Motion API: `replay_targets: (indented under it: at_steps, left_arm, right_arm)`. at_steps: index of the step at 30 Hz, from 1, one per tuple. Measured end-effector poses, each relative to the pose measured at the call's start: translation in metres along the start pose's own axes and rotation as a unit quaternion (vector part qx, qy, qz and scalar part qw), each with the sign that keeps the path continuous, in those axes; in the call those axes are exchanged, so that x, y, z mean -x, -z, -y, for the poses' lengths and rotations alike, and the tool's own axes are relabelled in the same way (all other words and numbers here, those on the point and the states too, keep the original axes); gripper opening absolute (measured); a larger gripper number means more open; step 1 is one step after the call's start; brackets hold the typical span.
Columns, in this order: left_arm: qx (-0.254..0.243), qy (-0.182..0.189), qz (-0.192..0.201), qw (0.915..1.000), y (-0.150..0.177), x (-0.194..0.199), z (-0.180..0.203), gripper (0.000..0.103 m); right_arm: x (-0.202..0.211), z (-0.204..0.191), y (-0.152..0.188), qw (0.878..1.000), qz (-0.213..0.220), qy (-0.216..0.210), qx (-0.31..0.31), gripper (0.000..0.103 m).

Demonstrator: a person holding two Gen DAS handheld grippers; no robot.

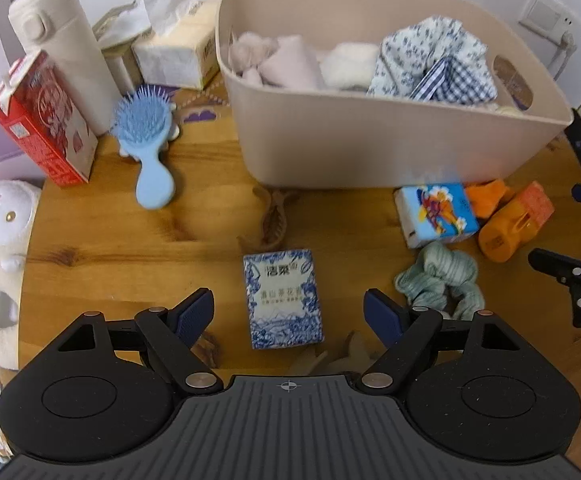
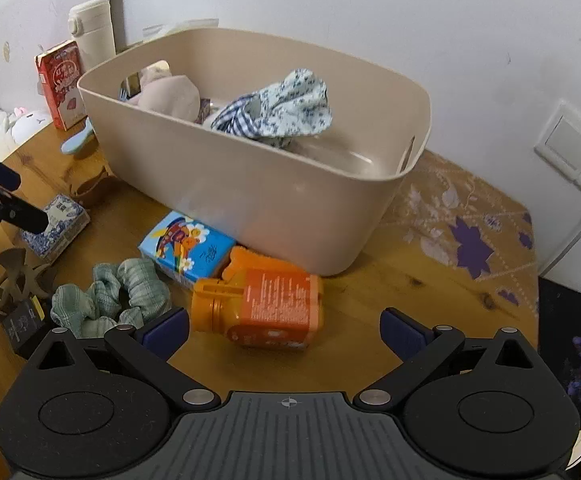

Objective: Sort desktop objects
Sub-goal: 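Grasp the blue-and-white tissue pack with the left tool while the right tool grasps the orange bottle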

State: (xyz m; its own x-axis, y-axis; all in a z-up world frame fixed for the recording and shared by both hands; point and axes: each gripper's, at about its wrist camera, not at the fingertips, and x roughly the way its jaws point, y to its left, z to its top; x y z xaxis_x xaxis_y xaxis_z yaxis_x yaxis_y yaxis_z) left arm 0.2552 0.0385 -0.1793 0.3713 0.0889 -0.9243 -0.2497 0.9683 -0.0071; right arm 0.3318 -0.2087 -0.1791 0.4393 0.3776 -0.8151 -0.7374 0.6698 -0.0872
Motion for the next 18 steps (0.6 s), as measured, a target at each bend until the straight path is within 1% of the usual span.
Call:
replay_targets:
  at_steps: [7, 13, 18]
  left_arm:
    - [0.001, -0.013, -0.024, 0.9996, -0.001, -0.019, -0.002, 0.083]
    - [0.008, -0.02, -0.046, 0.9987, -0.001, -0.034, -0.004, 0.083]
    - [0.019, -0.021, -0.032, 0.9991, -0.002, -0.036, -0.009, 0.083]
  right_arm:
    - [-0.014, -0.005, 0.0, 1.0, -0.014, -0.016, -0.015, 0.103]
    - [-0.032, -0.014, -0.001, 0.999, -0.025, -0.014, -0.017, 0.103]
    - [-0.043, -0.017, -0.001, 0.999, -0.031, -0.012, -0.024, 0.103]
